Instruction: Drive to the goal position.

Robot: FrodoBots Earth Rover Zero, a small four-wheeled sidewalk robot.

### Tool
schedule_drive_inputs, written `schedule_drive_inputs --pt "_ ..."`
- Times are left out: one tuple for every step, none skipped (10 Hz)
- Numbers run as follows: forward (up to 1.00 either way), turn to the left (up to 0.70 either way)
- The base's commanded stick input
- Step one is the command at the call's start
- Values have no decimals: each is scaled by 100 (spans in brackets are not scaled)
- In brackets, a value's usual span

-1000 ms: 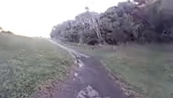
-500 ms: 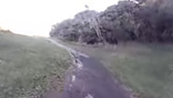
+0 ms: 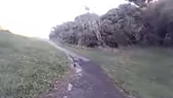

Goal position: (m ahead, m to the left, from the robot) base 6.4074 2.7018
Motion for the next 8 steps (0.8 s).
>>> schedule_drive_inputs --pt "70 0" --pt "70 0" --pt "70 0" --pt "70 0" --pt "70 0" --pt "70 0" --pt "70 0" --pt "70 0"
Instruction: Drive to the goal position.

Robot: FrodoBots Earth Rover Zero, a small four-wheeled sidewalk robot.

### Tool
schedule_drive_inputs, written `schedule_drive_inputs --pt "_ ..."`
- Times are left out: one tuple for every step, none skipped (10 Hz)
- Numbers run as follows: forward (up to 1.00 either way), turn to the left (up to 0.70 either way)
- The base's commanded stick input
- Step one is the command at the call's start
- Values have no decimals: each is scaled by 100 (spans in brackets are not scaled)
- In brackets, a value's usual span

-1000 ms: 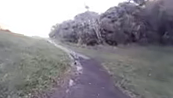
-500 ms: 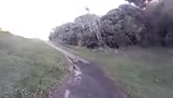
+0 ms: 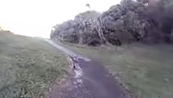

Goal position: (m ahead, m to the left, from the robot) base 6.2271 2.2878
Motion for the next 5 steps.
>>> schedule_drive_inputs --pt "70 0" --pt "70 0" --pt "70 0" --pt "70 0" --pt "70 0"
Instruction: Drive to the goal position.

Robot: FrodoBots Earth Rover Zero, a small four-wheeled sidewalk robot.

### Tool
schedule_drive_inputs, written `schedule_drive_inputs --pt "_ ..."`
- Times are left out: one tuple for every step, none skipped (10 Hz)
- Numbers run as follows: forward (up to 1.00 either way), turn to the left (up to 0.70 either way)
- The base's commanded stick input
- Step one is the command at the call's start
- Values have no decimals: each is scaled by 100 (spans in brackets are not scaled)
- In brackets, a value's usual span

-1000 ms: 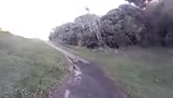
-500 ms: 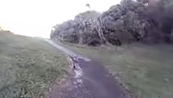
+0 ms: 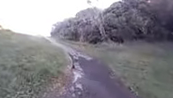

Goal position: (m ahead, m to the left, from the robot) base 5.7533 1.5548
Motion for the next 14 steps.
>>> schedule_drive_inputs --pt "70 0" --pt "70 0" --pt "70 0" --pt "70 0" --pt "70 0" --pt "70 0" --pt "70 0" --pt "70 0" --pt "70 0" --pt "70 0" --pt "70 0" --pt "70 0" --pt "70 0" --pt "70 0"
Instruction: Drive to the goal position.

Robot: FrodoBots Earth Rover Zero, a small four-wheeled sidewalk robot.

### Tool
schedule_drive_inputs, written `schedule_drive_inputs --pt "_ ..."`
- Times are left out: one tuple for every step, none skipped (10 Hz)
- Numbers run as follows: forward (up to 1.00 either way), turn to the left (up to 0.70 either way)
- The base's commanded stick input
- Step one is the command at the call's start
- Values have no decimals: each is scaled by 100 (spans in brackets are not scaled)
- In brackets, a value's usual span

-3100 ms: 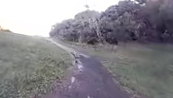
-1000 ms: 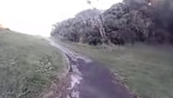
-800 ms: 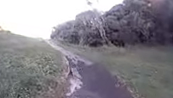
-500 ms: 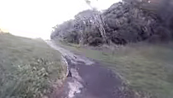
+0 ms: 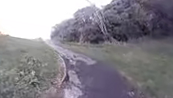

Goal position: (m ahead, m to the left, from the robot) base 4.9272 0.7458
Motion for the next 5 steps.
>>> schedule_drive_inputs --pt "70 0" --pt "70 0" --pt "70 0" --pt "70 0" --pt "70 0"
